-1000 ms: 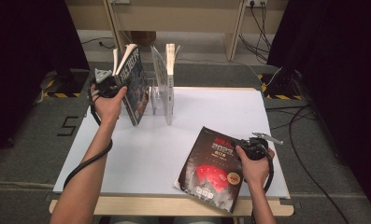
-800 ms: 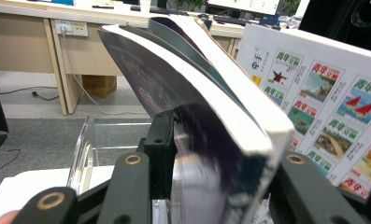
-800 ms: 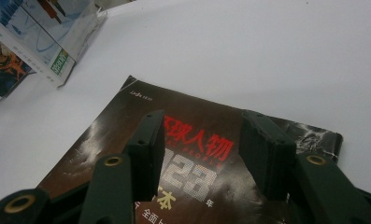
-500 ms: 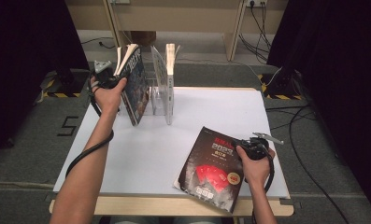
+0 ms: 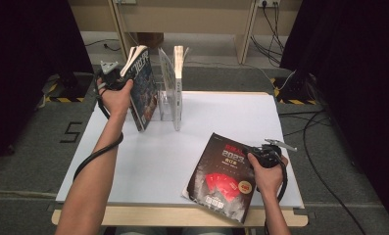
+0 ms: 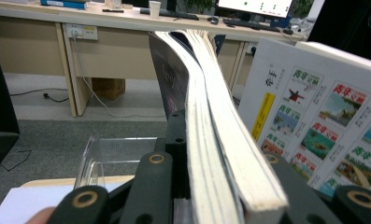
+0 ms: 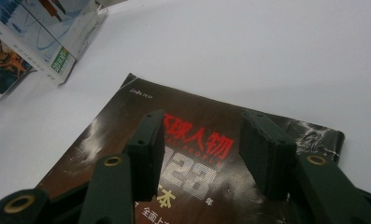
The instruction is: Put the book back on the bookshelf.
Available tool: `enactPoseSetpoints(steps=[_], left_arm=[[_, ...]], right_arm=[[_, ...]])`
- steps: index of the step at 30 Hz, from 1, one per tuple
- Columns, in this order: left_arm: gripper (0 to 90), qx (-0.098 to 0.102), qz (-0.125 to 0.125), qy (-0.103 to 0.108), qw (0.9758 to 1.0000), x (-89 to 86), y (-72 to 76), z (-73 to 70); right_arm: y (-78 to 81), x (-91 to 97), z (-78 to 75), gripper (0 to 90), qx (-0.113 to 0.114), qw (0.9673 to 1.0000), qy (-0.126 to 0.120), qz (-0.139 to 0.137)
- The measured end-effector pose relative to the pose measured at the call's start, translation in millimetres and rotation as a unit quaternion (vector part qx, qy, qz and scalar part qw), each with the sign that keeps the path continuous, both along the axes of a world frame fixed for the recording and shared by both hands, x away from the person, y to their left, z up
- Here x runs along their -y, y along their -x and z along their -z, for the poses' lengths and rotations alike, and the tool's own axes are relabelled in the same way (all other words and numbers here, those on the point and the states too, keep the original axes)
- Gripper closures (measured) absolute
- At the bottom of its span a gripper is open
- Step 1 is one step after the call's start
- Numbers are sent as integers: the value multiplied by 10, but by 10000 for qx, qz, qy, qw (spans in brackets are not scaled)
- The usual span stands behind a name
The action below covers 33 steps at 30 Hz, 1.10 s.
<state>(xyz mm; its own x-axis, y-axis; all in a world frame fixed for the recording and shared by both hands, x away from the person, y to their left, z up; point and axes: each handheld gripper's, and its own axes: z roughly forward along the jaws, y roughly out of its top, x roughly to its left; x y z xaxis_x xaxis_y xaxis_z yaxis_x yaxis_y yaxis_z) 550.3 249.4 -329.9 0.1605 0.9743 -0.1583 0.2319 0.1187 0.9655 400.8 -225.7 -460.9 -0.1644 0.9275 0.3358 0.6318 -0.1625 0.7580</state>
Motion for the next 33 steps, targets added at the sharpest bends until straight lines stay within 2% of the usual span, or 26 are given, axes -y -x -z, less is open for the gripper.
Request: enactPoseSetpoints(steps=[7,13,16,21,25,33], left_arm=[[763,142,-7,-56,9999,95,-93,-84],[763,389,-47,-294,9988,201,-142,-224],[762,435,-134,-309,9985,195,-165,-186],[760,502,-197,-311,9981,172,-163,-24],[758,512,-41,-229,9984,120,-142,25],[747,455,80,-295,9985,3,0,103]], right_arm=[[-1,29,2,518,17,10000,-7,18],[-1,50,-1,518,59,10000,1,7],[7,47,-6,519,79,10000,3,-15],[4,42,-9,520,104,9999,2,-45],[-3,29,-1,521,83,10000,8,-55],[3,16,3,521,71,9999,23,-71]])
